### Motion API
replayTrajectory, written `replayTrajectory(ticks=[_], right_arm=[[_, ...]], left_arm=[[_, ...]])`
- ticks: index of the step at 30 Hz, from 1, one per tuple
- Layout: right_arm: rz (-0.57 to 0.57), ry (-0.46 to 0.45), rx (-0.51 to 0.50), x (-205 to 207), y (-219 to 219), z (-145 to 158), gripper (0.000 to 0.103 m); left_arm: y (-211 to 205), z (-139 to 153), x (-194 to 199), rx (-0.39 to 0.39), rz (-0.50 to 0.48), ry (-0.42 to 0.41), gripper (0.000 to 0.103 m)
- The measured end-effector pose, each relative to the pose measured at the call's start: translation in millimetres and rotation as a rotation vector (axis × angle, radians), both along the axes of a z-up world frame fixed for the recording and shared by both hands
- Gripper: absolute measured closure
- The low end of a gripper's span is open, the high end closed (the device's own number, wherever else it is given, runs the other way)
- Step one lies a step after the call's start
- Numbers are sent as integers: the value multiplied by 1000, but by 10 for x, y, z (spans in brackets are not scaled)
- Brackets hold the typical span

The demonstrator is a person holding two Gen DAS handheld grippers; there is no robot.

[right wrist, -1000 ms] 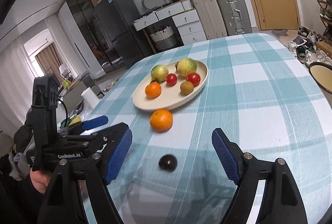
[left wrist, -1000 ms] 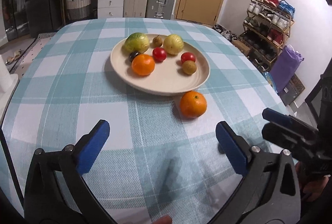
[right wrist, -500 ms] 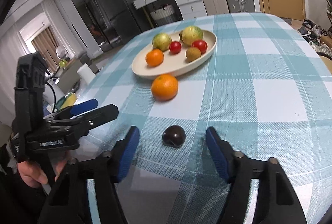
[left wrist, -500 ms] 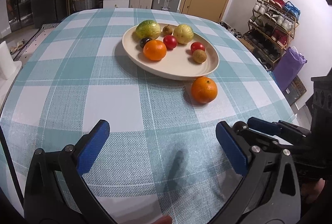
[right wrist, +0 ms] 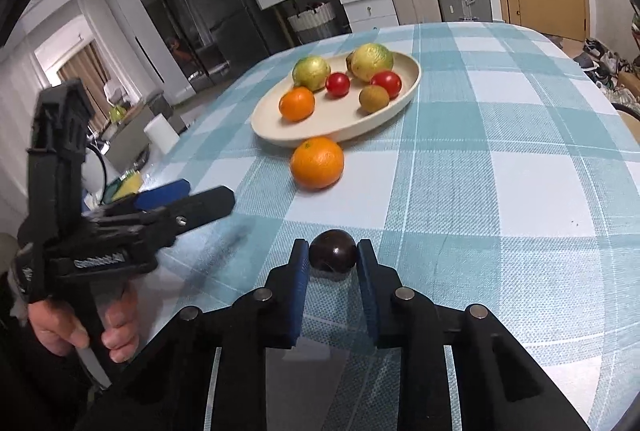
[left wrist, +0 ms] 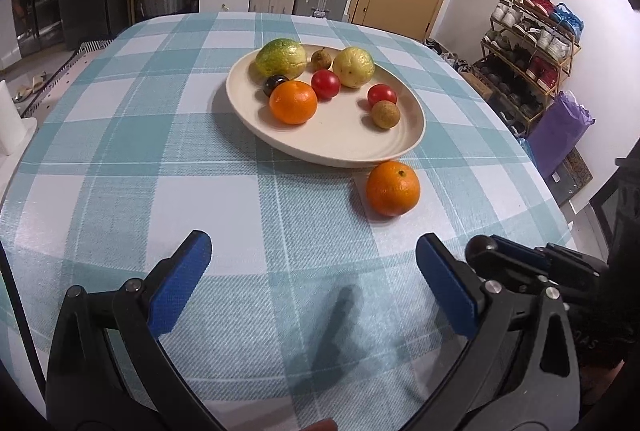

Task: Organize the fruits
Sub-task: 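Lower the right tool and grasp the dark plum, then grasp the tangerine with the left tool while the right tool holds the plum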

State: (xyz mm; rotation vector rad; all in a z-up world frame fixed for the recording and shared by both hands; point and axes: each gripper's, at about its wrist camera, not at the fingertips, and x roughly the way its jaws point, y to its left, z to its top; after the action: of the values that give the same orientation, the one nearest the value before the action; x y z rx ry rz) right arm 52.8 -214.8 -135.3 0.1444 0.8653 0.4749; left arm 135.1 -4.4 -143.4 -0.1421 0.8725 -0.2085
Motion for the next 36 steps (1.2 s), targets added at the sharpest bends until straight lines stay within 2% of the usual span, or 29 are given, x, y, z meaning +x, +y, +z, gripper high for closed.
replayTrajectory(ticks=[15,22,29,30,32,34,36], right_arm=[[-40,-44,62,82,-343,154,78],[-56,-46,81,105,-489,144,78],[-54,-45,105,152,-560,130,78],[-52,-46,108,156,-560,130,78],[-48,-46,114,172,-564,128,78],[-46,-46,120,186,-572,123,78],[-46,-41,125,199,-583,111,78]], left_arm=[[-339,-123,378,-13,-22,50,1],[-460,-145,480,-2,-27,46,4],[-570,-189,553,6,-55,66,23],[-586,-186,557,2,-65,63,28],[-619,-184,563,11,-79,61,45],[-631,-184,564,7,-91,58,51],[-636,-183,558,-18,-110,59,61]])
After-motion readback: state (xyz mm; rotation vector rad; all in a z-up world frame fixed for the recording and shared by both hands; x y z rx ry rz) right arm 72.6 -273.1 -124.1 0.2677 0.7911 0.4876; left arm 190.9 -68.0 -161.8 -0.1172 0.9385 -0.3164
